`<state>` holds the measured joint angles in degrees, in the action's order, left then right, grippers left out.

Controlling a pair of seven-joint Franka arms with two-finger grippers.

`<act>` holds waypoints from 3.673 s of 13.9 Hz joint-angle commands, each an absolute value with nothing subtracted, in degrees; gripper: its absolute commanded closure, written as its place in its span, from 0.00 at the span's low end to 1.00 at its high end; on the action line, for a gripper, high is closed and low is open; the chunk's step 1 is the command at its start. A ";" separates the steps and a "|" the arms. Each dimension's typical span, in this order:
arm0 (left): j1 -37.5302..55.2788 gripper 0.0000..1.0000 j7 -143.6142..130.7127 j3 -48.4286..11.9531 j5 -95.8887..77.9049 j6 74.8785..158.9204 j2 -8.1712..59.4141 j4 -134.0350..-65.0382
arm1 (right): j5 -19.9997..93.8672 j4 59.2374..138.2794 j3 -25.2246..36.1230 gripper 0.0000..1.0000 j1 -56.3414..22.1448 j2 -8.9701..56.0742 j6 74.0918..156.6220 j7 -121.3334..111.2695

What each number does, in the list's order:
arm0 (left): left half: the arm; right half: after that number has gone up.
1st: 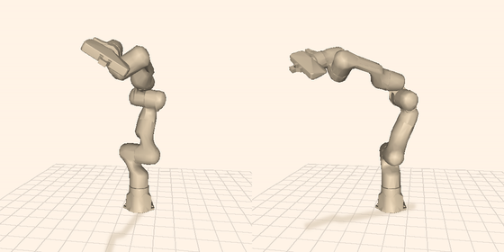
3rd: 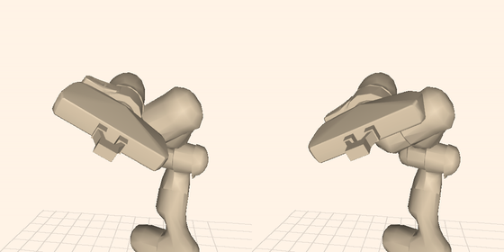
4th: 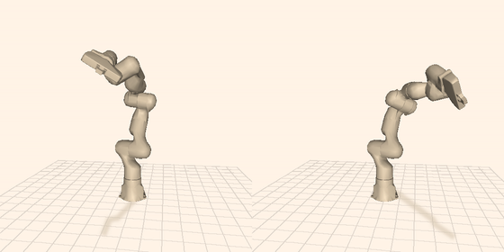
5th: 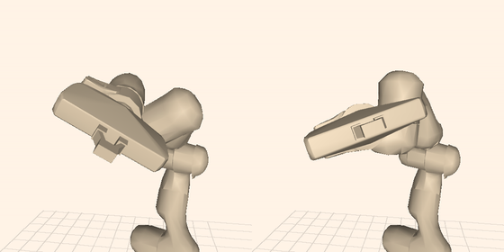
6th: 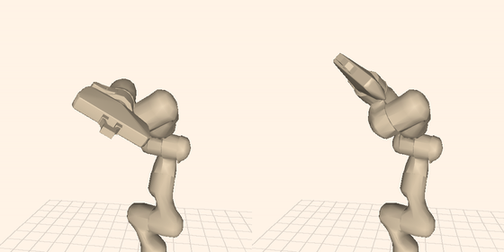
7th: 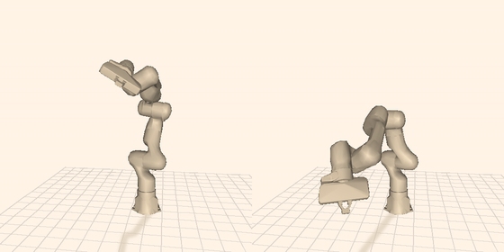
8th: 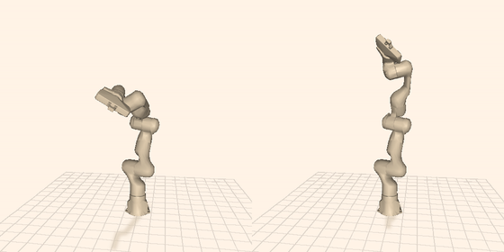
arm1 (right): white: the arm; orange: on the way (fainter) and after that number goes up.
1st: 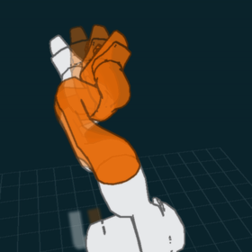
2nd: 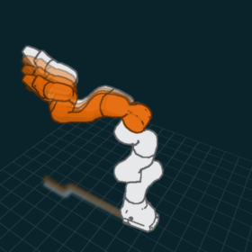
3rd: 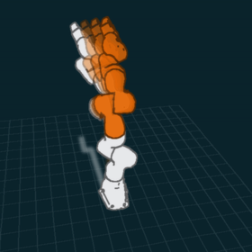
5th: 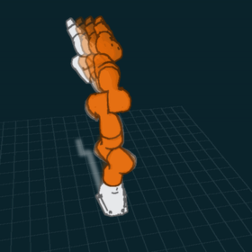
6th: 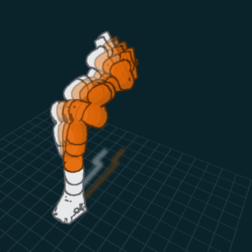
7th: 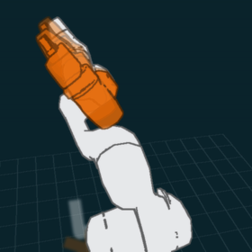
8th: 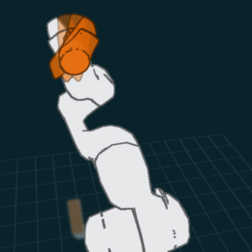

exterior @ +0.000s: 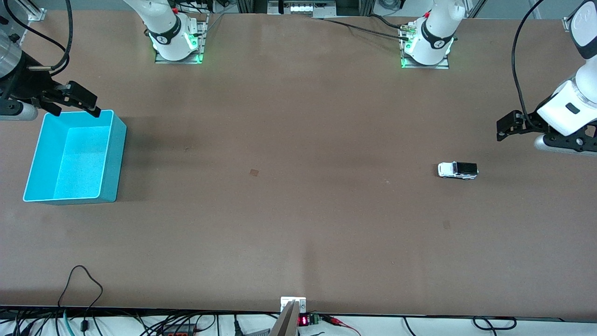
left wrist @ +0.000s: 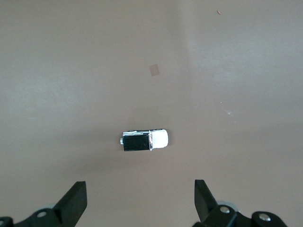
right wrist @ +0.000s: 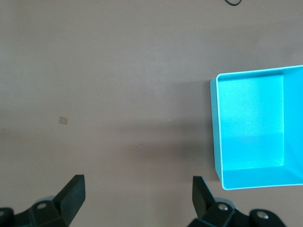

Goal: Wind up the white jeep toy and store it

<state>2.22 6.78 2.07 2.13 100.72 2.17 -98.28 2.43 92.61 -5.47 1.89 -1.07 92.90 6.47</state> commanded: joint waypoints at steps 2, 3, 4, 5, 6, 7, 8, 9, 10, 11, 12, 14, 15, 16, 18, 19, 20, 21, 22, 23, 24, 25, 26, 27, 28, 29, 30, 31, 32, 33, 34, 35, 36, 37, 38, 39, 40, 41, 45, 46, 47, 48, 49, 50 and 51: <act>2.72 0.00 7.03 2.29 1.05 99.23 3.95 -95.98 | 3.25 91.32 -5.45 0.00 2.37 -0.53 91.23 6.77; 2.81 0.00 7.03 2.29 1.14 99.14 3.96 -95.89 | 3.25 91.23 -5.54 0.00 2.72 -0.53 91.14 6.77; 2.73 0.00 7.03 2.29 1.06 98.79 3.96 -95.89 | 3.25 91.23 -5.54 0.00 2.72 -0.53 91.23 6.85; 2.81 0.00 7.12 2.29 1.32 97.74 3.96 -95.80 | 3.25 91.23 -5.54 0.00 2.72 -0.53 91.14 6.94; 2.90 0.00 7.21 2.29 1.41 97.21 3.96 -95.71 | 3.25 91.23 -5.54 0.00 2.64 -0.53 91.23 7.12; 2.90 0.00 7.38 2.29 1.58 96.95 3.96 -95.80 | 3.25 91.23 -5.54 0.00 2.64 -0.53 91.23 6.86; 2.90 0.00 8.69 2.29 1.50 96.86 4.04 -95.80 | 3.25 91.23 -5.54 0.00 2.64 -0.53 91.23 6.86; 2.90 0.00 12.18 2.29 1.49 96.86 4.04 -95.80 | 3.16 91.23 -5.54 0.00 2.64 -0.53 91.14 6.86; 2.90 0.00 16.31 2.29 1.41 96.86 4.04 -95.97 | 3.25 91.32 -5.54 0.00 2.64 -0.53 91.14 6.94; 2.47 0.00 21.31 2.29 1.06 96.07 4.57 -96.24 | 3.34 91.32 -5.54 0.00 2.64 -0.53 91.14 6.86; 2.46 0.00 27.01 2.29 1.14 93.80 4.74 -96.15 | 3.34 91.23 -5.54 0.00 2.64 -0.53 91.14 6.86; 2.02 0.00 38.18 2.29 1.14 92.02 5.71 -96.15 | 3.34 91.23 -5.54 0.00 2.64 -0.53 91.14 6.94; 1.76 0.00 43.97 2.29 1.06 92.11 6.41 -96.15 | 3.34 91.23 -5.54 0.00 2.64 -0.44 91.23 7.03; 1.15 0.00 48.64 2.37 1.05 92.28 7.46 -96.24 | 3.34 91.23 -5.54 0.00 2.38 -0.35 91.14 7.21; 0.62 0.00 57.26 2.37 1.49 93.50 9.48 -97.11 | 3.34 91.41 -5.71 0.00 2.28 -0.35 90.36 7.21; 0.44 0.00 61.48 2.46 1.67 96.30 9.75 -98.60 | 3.34 91.32 -5.71 0.00 2.55 -0.35 90.26 7.03; -0.08 0.00 64.05 2.46 1.84 99.29 9.76 -100.35 | 3.34 91.32 -5.71 0.00 2.55 -0.35 90.35 7.21; -0.52 0.00 65.46 2.46 2.19 101.75 9.76 -102.72 | 3.25 91.32 -5.71 0.00 2.55 -0.35 90.35 7.21; -0.61 0.00 66.70 2.46 3.76 104.65 9.76 -105.01 | 3.25 91.32 -5.71 0.00 2.55 -0.35 90.35 7.29; -0.62 0.00 67.84 2.37 5.00 107.98 9.67 -107.73 | 3.25 91.32 -5.71 0.00 2.55 -0.35 90.26 7.38; -0.62 0.00 68.90 2.37 5.10 111.06 9.58 -109.84 | 3.25 91.32 -5.71 0.00 2.55 -0.35 90.26 7.38; -0.70 0.00 70.56 2.37 5.10 113.44 9.75 -111.26 | 3.25 91.32 -5.71 0.00 2.37 -0.26 90.26 7.47; -1.14 0.00 71.88 2.37 5.18 116.08 9.84 -112.66 | 3.25 91.32 -5.71 0.00 2.20 -0.26 90.26 7.56; -1.32 0.00 72.85 2.37 5.19 118.63 9.84 -114.33 | 3.25 91.32 -5.71 0.00 2.20 -0.26 90.35 7.56; -1.67 0.00 73.91 2.37 5.19 121.09 10.02 -115.82 | 3.34 91.32 -5.71 0.00 2.28 -0.26 90.44 7.56; -2.89 0.00 76.18 2.37 5.19 122.59 10.11 -116.80 | 3.25 91.32 -5.71 0.00 2.37 -0.26 90.61 7.47; -3.51 0.00 77.42 2.37 5.19 122.61 10.11 -116.81 | 3.25 91.23 -5.71 0.00 2.46 -0.26 90.62 7.38; -3.69 0.00 77.52 2.37 5.19 122.52 10.02 -116.72 | 3.25 91.32 -5.71 0.00 2.55 -0.18 90.70 7.47; -3.60 0.00 77.61 2.37 5.19 122.52 10.11 -116.54 | 3.25 91.32 -5.71 0.00 2.37 -0.18 90.44 7.56; -3.69 0.00 77.69 2.37 5.19 122.43 10.11 -116.89 | 3.25 91.32 -5.71 0.00 2.46 -0.18 90.35 7.47; -3.69 0.00 77.87 2.37 5.10 122.26 10.11 -116.98 | 3.25 91.23 -5.71 0.00 2.63 -0.18 90.70 7.30; -3.60 0.00 78.57 2.29 5.10 122.34 10.19 -116.98 | 3.25 91.32 -5.71 0.00 2.64 -0.18 90.70 7.29; -3.60 0.00 78.75 2.29 5.18 122.34 10.46 -116.90 | 3.25 91.32 -5.71 0.00 2.55 -0.18 90.44 7.56; -3.52 0.00 78.84 2.29 5.19 122.26 10.46 -116.98 | 3.25 91.32 -5.71 0.00 2.55 -0.18 90.27 7.47; -3.52 0.00 78.92 2.29 5.19 122.17 10.63 -116.98 | 3.25 91.32 -5.71 0.00 2.64 -0.18 90.35 7.38; -3.34 0.00 78.93 2.29 5.19 122.08 10.63 -116.98 | 3.34 91.32 -5.71 0.00 2.64 -0.26 90.35 7.47; -3.08 0.00 78.93 2.29 5.19 122.08 10.63 -117.33 | 3.25 91.23 -5.71 0.00 2.64 -0.35 90.35 7.56; -2.90 0.00 78.93 2.20 5.19 122.17 10.63 -117.77 | 3.25 91.23 -5.63 0.00 2.64 -0.18 90.70 7.56; -3.07 0.00 82.17 1.67 5.19 122.17 11.34 -118.30 | 3.16 91.32 -5.71 0.00 2.55 -0.18 90.70 7.47; -3.34 0.00 82.18 1.67 4.92 122.43 11.42 -118.30 | 3.16 91.32 -5.71 0.00 2.55 -0.18 90.70 7.56; -3.17 0.00 82.18 1.58 4.83 122.43 11.43 -118.21 | 3.16 91.32 -5.71 0.00 2.55 -0.18 90.70 7.56; -2.99 0.00 82.00 1.50 4.83 122.17 11.43 -118.21 | 3.16 91.32 -5.71 0.00 2.55 -0.18 90.70 7.47; -3.25 0.00 81.83 1.49 4.31 122.17 11.43 -118.21 | 3.16 91.32 -5.71 0.00 2.55 -0.18 90.70 7.47; -3.16 0.00 82.09 1.49 4.31 121.99 11.43 -118.21 | 3.08 91.32 -5.71 0.00 2.55 -0.18 90.70 7.47; -3.08 0.00 82.26 1.49 4.31 121.99 11.43 -118.47 | 3.08 91.32 -5.71 0.00 2.55 -0.18 90.70 7.47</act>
